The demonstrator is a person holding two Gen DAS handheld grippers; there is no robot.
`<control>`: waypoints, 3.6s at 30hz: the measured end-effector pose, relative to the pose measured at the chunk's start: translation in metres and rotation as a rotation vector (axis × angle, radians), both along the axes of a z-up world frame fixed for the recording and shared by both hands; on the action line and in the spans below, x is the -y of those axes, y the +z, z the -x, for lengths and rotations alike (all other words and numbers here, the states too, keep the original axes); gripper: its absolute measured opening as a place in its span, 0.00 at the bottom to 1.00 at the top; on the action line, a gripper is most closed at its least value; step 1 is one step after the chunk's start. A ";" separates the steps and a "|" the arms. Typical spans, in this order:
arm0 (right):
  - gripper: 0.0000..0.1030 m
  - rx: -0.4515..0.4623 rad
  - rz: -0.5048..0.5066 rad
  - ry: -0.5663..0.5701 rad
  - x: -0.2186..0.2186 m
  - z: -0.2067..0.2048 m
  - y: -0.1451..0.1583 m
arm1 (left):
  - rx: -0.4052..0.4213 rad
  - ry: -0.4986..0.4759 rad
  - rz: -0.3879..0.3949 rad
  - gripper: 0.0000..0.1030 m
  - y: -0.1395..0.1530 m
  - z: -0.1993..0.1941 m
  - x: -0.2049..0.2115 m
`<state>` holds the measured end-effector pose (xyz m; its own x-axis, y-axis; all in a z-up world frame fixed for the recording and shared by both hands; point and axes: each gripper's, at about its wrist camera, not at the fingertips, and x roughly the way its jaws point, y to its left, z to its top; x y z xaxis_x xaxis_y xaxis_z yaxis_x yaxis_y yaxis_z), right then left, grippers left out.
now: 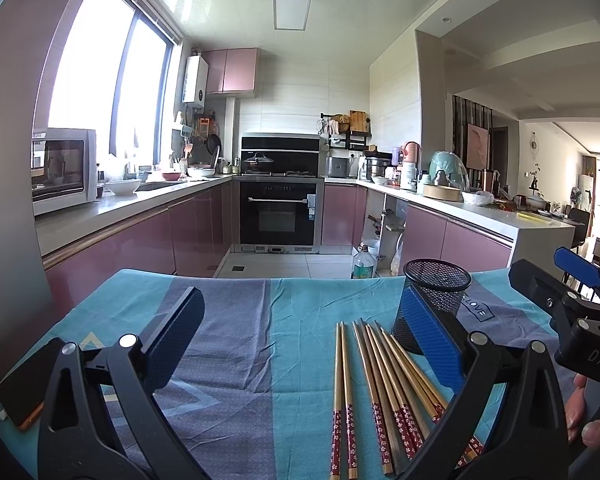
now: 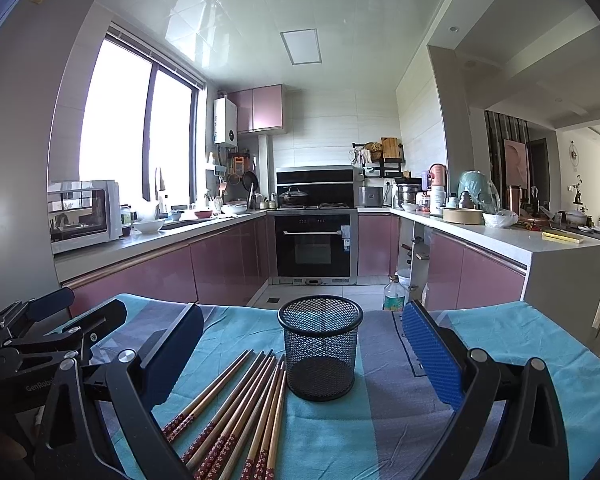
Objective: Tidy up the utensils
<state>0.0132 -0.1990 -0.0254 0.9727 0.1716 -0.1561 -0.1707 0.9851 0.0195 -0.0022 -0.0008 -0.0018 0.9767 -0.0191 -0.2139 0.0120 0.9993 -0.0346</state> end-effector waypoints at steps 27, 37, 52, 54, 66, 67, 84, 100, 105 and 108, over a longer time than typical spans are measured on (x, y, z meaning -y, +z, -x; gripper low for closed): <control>0.59 -0.569 0.020 0.173 -0.009 -0.078 -0.057 | -0.364 -0.140 -0.157 0.83 -0.038 -0.075 0.001; 0.37 -0.700 0.056 0.186 -0.015 -0.101 -0.074 | -0.524 -0.201 -0.196 0.67 -0.075 -0.121 0.012; 0.29 -0.755 0.118 0.193 -0.023 -0.116 -0.087 | -0.624 -0.268 -0.209 0.57 -0.100 -0.154 0.029; 0.29 -0.753 0.130 0.191 -0.027 -0.118 -0.087 | -0.636 -0.276 -0.216 0.57 -0.103 -0.159 0.033; 0.09 -0.758 0.148 0.203 -0.036 -0.127 -0.086 | -0.668 -0.311 -0.184 0.28 -0.105 -0.169 0.043; 0.07 -0.763 0.141 0.211 -0.035 -0.127 -0.086 | -0.671 -0.318 -0.172 0.22 -0.104 -0.170 0.044; 0.05 -0.700 0.009 0.301 -0.018 -0.111 -0.053 | -0.633 -0.323 -0.006 0.08 -0.072 -0.157 0.016; 0.05 -0.489 -0.097 0.358 0.006 -0.100 0.018 | -0.421 -0.475 0.145 0.07 0.045 -0.129 0.000; 0.05 -0.444 -0.116 0.368 0.015 -0.101 0.034 | -0.365 -0.492 0.177 0.07 0.074 -0.125 0.006; 0.05 -0.411 -0.114 0.373 0.019 -0.101 0.047 | -0.331 -0.506 0.186 0.07 0.091 -0.126 0.012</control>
